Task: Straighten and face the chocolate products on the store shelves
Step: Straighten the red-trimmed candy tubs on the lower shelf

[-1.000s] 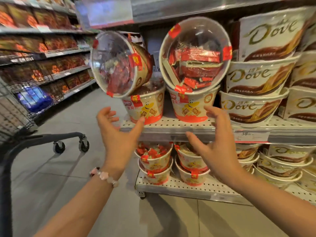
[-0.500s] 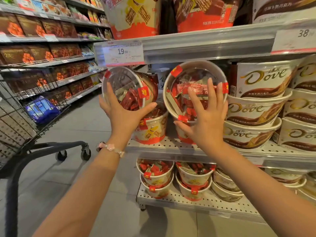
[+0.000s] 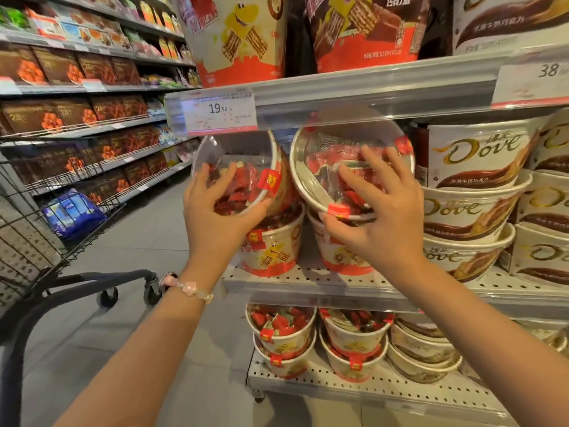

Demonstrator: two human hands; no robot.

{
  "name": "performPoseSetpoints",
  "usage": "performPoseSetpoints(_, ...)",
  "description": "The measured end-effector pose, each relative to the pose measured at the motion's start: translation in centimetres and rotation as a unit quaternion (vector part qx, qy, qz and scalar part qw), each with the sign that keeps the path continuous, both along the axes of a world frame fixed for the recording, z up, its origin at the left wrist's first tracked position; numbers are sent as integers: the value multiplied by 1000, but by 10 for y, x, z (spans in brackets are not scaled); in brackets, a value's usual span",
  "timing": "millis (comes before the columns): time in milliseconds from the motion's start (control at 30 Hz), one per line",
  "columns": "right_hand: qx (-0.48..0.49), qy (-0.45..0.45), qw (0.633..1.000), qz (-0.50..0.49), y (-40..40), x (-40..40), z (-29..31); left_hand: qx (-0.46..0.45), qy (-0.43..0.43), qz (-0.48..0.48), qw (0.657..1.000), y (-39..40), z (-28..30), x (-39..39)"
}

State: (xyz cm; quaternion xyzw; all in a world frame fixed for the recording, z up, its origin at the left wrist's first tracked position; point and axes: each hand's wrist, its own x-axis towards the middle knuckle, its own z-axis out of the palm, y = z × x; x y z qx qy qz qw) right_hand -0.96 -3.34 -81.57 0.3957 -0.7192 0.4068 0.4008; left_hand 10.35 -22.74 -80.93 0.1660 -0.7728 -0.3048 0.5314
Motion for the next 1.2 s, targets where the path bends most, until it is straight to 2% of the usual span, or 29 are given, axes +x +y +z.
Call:
performPoseSetpoints(167,-19,-40,998,33,2,-2,29,-36,4,-7,999,3,27,-1)
performPoseSetpoints(267,-2,-85,996,19,-1,-11,40,-43,-19,19,999,-2,37,-8)
performPoseSetpoints(367,6,-108,994,5,-4,-20,40,-56,-40,28,997,-5,35,-14)
performPoseSetpoints(467,-28,-100,995,8,-7,-23,28,-58,-14,18,998,-7,23,-14)
performPoseSetpoints(600,-99,-115,988,27,-7,-15,-5,-13,44,-28,999,-3,-15,-8)
performPoseSetpoints(700,-120,-154,980,34,-10,-10,-27,63,17,-55,996,-8,-29,-8)
performPoseSetpoints(767,-131,-205,970,29,-15,-9,-30,136,-8,-108,985,-13,-24,-12)
performPoseSetpoints(833,-135,-219,966,18,-20,-10,-28,171,-28,-141,975,-20,-19,-18)
performPoseSetpoints(1200,-79,-264,961,27,-22,-32,-21,153,-7,-64,986,-33,-24,-26)
